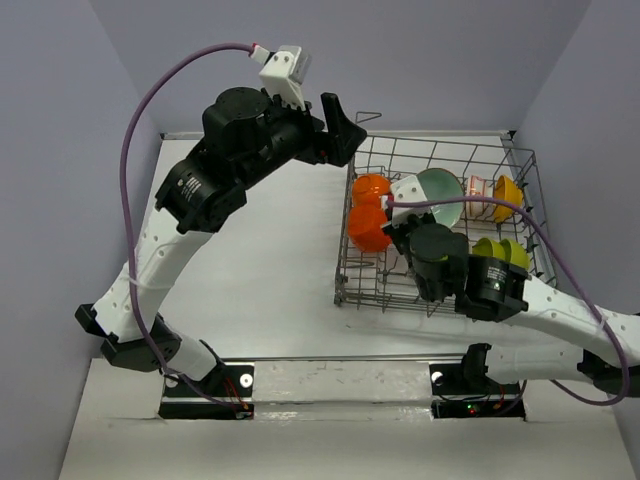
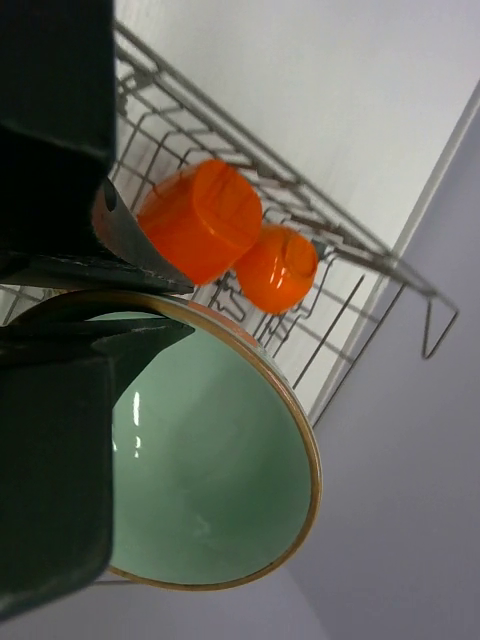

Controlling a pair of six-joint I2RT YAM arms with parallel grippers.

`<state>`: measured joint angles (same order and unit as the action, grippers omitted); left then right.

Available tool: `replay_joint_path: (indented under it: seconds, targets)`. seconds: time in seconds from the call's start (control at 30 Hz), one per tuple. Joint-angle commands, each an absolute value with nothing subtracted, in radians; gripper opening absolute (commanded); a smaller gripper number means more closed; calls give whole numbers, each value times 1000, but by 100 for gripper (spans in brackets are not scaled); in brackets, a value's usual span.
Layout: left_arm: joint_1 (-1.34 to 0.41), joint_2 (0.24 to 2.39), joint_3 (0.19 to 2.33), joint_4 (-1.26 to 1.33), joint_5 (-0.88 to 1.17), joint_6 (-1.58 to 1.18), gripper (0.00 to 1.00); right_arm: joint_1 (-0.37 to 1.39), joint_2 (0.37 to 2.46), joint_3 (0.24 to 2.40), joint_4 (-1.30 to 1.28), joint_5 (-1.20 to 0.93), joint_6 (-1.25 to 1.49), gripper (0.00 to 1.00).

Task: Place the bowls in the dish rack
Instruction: Turn the bowl upside down over the dish rack.

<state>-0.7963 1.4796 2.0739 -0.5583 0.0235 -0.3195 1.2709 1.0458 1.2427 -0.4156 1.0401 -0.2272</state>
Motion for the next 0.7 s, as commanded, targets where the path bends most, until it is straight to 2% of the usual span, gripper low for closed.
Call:
replay_joint_path:
  seconds: [0.0, 0.1, 0.23, 0.33, 0.67]
  targets:
    - [-799, 1402, 2063, -483, -49, -328, 99, 1105, 1058, 1215, -396, 1066, -141, 1]
    - [-798, 1388, 2060, -489, -52, -325, 99, 994, 1098, 1212, -429, 1049, -69, 1]
    - [-799, 1373, 2062, -517, -74, -319, 99, 783, 1150, 1236, -475, 872, 78, 1]
    - [-796, 1339, 2017, -502, -80, -310, 99, 637, 1135, 1236, -476, 488, 198, 1]
    - [-795, 1279, 1901, -483, -92, -288, 99, 528, 1059, 1117, -290, 80, 405, 1]
